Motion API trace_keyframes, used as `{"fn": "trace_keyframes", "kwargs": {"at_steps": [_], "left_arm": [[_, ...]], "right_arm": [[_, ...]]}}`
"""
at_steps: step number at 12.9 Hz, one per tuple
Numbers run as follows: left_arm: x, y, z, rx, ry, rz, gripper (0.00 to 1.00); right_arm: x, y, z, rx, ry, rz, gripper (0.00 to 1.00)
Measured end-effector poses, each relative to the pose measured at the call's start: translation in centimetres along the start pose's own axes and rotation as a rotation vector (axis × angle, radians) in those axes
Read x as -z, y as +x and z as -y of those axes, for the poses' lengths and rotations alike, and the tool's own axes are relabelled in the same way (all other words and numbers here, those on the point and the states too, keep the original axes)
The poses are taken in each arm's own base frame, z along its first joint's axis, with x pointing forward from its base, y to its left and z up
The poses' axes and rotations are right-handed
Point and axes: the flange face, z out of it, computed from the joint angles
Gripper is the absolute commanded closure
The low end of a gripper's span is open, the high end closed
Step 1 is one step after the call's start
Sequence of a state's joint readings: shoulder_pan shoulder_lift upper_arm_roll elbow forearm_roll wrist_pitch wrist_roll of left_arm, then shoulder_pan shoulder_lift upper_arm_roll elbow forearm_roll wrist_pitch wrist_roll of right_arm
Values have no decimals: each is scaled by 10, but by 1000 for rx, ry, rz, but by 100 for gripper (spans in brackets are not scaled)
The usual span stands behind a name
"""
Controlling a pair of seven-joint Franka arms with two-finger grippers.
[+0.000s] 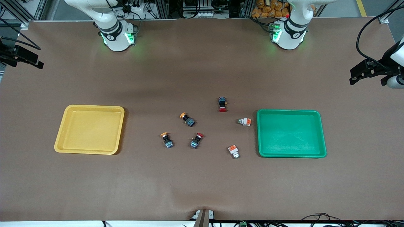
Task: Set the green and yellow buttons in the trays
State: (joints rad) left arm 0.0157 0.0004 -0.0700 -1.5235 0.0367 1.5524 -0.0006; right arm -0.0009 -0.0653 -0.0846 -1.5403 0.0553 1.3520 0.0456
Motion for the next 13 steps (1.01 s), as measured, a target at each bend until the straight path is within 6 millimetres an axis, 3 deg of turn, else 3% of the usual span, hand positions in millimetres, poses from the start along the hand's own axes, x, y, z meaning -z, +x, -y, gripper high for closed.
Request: {"fn": "trace_keyframes", "kwargs": {"at_steps": [4, 8, 11, 13], "left_arm": [[0, 0, 3, 6, 0, 0, 0], [-8, 2, 33, 67, -61, 14, 0], [-37, 12, 36, 74, -73, 65, 0], [-67, 30, 35, 74, -76, 81, 0]], "right_arm": [[0, 0, 0, 0, 0, 0, 0], [0, 0, 0, -1, -3, 0, 0], [-1, 0, -2, -3, -17, -1, 0], [-1, 0, -1, -1, -18, 0, 0]]}}
